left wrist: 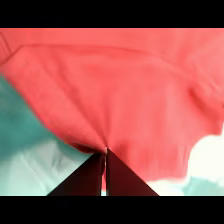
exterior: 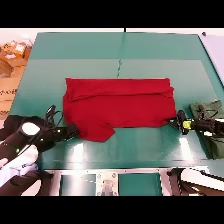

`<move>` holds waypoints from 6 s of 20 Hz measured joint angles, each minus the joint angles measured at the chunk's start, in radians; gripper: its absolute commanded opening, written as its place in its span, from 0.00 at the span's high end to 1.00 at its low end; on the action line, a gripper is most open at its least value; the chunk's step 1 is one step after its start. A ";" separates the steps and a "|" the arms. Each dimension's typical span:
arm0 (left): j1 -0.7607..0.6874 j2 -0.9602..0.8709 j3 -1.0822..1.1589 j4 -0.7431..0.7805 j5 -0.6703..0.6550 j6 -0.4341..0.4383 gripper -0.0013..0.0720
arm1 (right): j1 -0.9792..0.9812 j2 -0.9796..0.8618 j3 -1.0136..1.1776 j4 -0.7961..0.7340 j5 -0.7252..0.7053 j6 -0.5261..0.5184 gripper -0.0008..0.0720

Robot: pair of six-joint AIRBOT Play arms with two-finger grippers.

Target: Fold the shirts.

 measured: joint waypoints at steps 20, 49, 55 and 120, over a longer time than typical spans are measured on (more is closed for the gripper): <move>-0.002 -0.008 0.588 0.462 -0.299 -0.072 0.96 | 0.094 0.268 0.258 -0.134 0.127 0.270 0.97; -0.002 -0.553 1.115 0.457 -0.373 -0.076 0.16 | 0.096 -0.669 1.032 -0.055 0.438 -0.081 0.10; -0.002 -0.553 1.116 0.441 -0.391 -0.078 0.16 | 0.151 -0.754 1.094 -0.048 0.424 -0.098 0.97; 0.127 -0.782 1.703 0.723 -0.799 -0.101 0.96 | 1.011 -0.451 1.002 0.109 -0.239 0.157 0.97</move>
